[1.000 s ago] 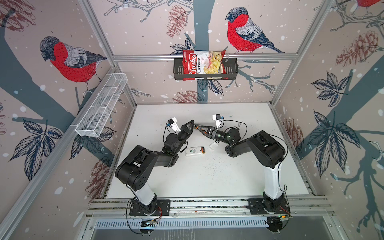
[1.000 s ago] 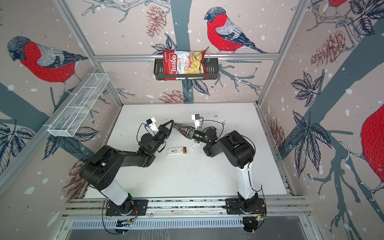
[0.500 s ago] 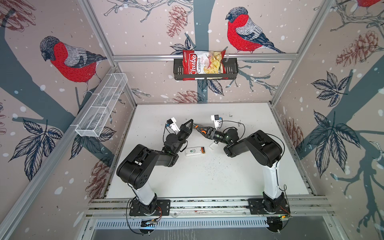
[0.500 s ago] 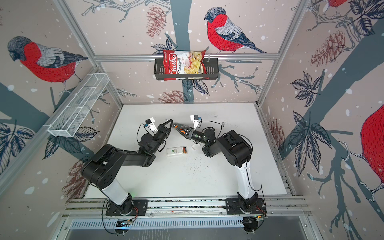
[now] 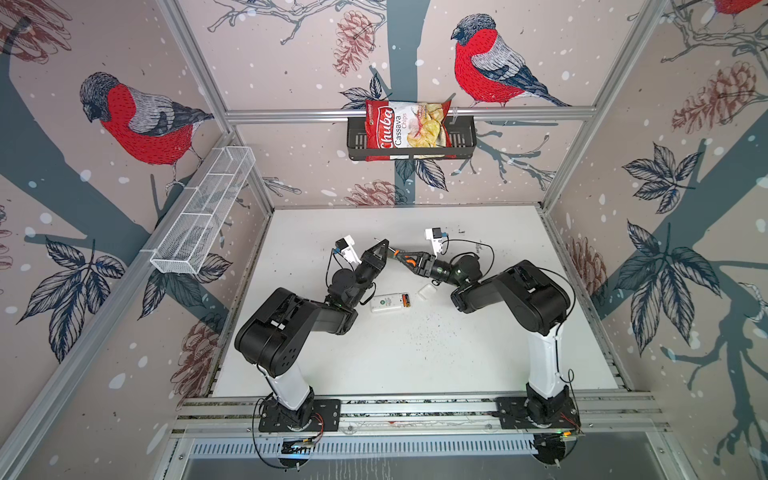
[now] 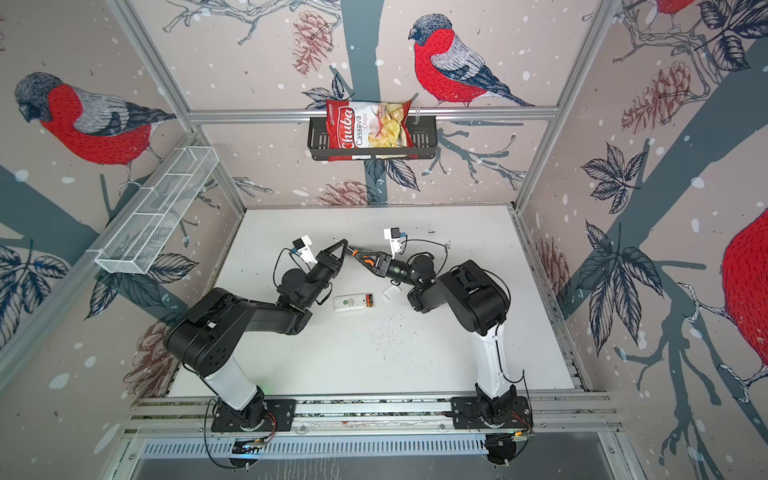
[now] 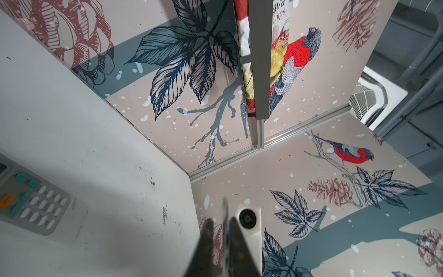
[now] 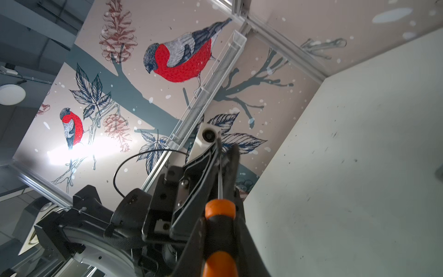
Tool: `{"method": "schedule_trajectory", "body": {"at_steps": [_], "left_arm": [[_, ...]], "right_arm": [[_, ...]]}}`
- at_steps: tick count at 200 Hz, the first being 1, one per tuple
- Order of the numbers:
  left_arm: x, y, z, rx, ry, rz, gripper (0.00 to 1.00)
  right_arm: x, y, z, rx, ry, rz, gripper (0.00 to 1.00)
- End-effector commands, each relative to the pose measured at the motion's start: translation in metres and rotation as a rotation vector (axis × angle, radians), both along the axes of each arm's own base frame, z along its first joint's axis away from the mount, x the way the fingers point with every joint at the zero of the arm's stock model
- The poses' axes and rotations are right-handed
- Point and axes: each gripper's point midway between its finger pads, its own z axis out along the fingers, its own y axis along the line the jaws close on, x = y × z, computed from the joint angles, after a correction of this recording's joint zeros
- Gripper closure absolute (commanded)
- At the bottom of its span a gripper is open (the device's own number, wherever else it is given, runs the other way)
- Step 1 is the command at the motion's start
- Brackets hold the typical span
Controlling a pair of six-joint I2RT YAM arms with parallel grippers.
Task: Unload the batteries from the remote control
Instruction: 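Raise the screwdriver with the right gripper while the left gripper draws back, then lower the screwdriver tip toward the battery compartment while the left gripper holds the remote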
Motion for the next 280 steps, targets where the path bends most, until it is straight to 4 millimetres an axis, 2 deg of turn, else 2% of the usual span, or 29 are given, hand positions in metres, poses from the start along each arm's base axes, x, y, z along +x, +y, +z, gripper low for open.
{"method": "schedule_trajectory", "body": {"at_steps": [1, 35, 57, 81, 105, 139, 170, 194, 227, 280], "left_arm": [[-0.007, 0.0, 0.016, 0.085, -0.07, -0.002, 0.05], [-0.019, 0.021, 0.037, 0.198, -0.107, 0.093, 0.02], [-0.031, 0.037, 0.037, 0.271, -0.091, 0.149, 0.03], [-0.039, 0.053, 0.015, 0.361, -0.005, 0.197, 0.04], [-0.05, 0.056, -0.012, 0.457, 0.053, 0.175, 0.06], [-0.068, 0.045, -0.061, 0.732, 0.145, 0.089, 0.05], [-0.099, 0.032, -0.106, 0.956, 0.198, -0.004, 0.04], [-0.12, 0.029, -0.135, 1.091, 0.247, -0.062, 0.04], [-0.136, 0.04, -0.17, 1.249, 0.332, -0.071, 0.04], [-0.131, 0.051, -0.192, 1.355, 0.425, -0.008, 0.04]], "right_arm": [[0.002, -0.008, 0.005, -0.045, -0.058, -0.037, 1.0], [0.011, -0.03, -0.02, -0.262, -0.009, -0.063, 1.0], [0.011, -0.046, -0.036, -0.446, 0.025, -0.055, 1.0], [0.003, -0.065, -0.047, -0.677, 0.019, -0.061, 1.0], [-0.013, -0.083, -0.051, -0.776, 0.034, -0.048, 1.0], [-0.036, -0.109, -0.064, -0.948, 0.062, -0.061, 1.0], [-0.054, -0.125, -0.07, -1.065, 0.065, -0.08, 1.0], [-0.059, -0.135, -0.074, -1.121, 0.07, -0.095, 1.0], [-0.061, -0.136, -0.072, -1.13, 0.061, -0.116, 1.0], [-0.075, -0.121, -0.077, -1.139, 0.027, -0.053, 1.0]]}}
